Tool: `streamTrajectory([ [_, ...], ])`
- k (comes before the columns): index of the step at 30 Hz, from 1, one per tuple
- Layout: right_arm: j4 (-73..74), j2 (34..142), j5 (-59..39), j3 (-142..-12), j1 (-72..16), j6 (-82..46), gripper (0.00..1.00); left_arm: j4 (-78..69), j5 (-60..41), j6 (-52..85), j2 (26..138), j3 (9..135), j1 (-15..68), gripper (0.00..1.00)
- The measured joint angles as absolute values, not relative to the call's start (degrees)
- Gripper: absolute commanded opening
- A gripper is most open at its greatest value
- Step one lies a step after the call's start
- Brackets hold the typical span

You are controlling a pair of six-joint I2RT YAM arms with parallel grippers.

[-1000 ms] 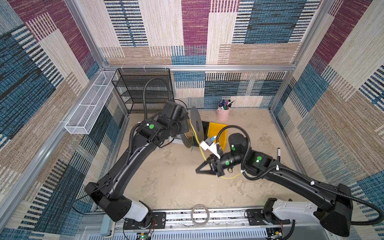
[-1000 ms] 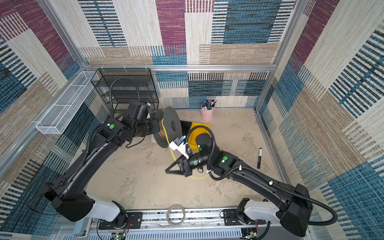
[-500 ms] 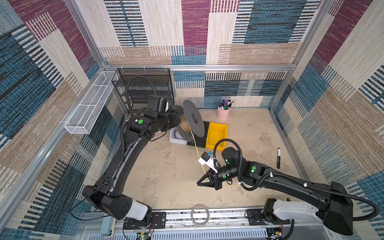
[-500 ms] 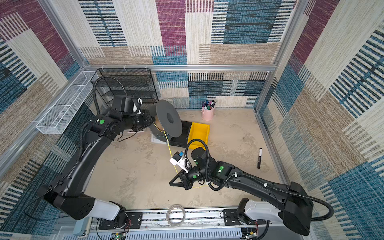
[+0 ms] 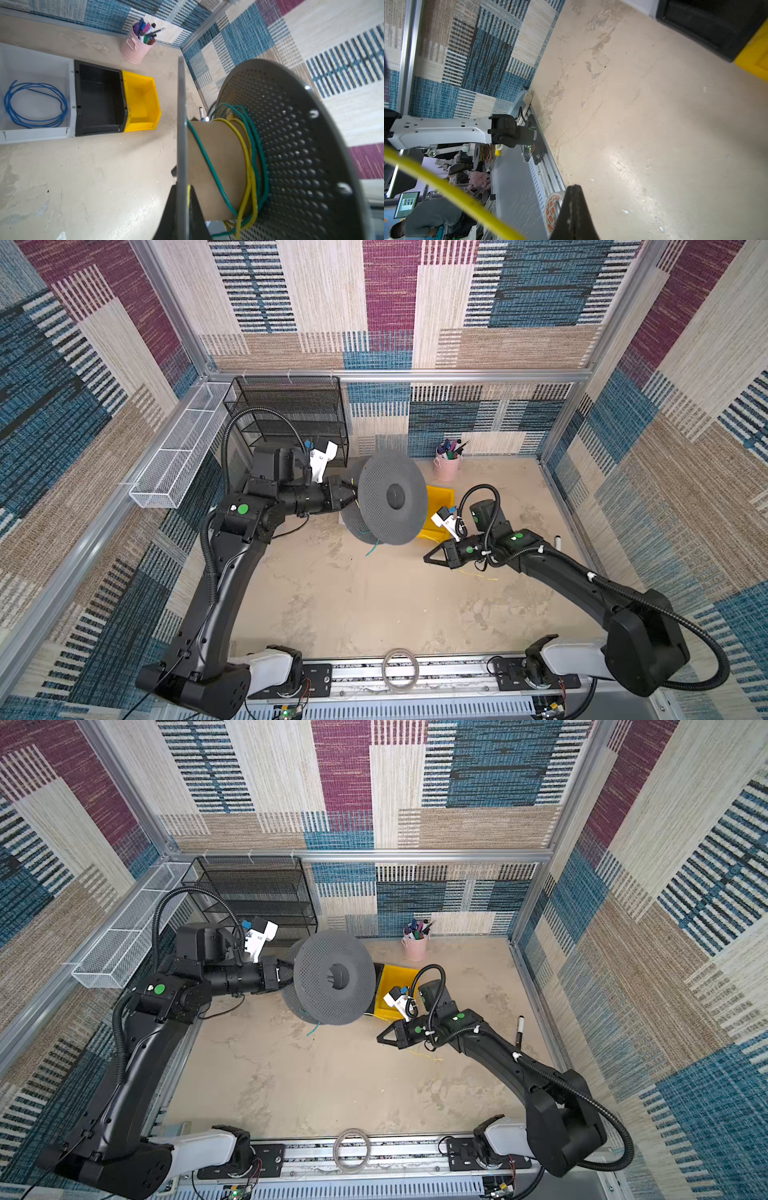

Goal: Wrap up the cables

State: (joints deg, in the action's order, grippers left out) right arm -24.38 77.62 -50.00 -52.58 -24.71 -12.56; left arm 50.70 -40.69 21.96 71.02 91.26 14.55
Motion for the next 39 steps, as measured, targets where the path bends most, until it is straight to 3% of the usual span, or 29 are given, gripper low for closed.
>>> streamTrajectory([
  [6,-32.3,83.6,-52.0,-64.6,-22.7,-8.3,0.00,57.3,-35.5,10.6,65.6,84.6,21.5,0.00],
  [13,-38.9,86.6,-54.4,-73.0,-22.5,-7.6,0.00,60.8,-12.1,2.4,71.8,84.3,40.4,0.00],
  [17,-41.8,86.1,-53.8,-73.1,-22.4,-7.5,0.00,61.7,0.8,-1.4,76.4,85.4,44.9,0.00],
  [22,-40.8,83.9,-54.1,-71.8,-22.3,-7.5,0.00,63.7,10.1,-6.1,80.1,88.7,47.0,0.00],
  [27,-36.8,82.3,-59.0,-68.6,-22.2,-8.9,0.09,65.4,14.6,-10.7,80.2,90.8,48.5,0.00],
  [33,-35.9,81.0,-68.1,-65.5,-22.5,-10.0,0.31,66.2,19.2,-10.6,77.8,90.0,48.7,0.00],
  [36,-36.4,80.9,-69.2,-65.7,-22.4,-10.1,0.35,64.9,20.2,-10.4,77.5,89.6,49.4,0.00],
  [39,-38.8,81.0,-66.9,-68.8,-22.3,-9.6,0.49,64.7,20.5,-10.0,77.5,89.0,49.5,0.00],
])
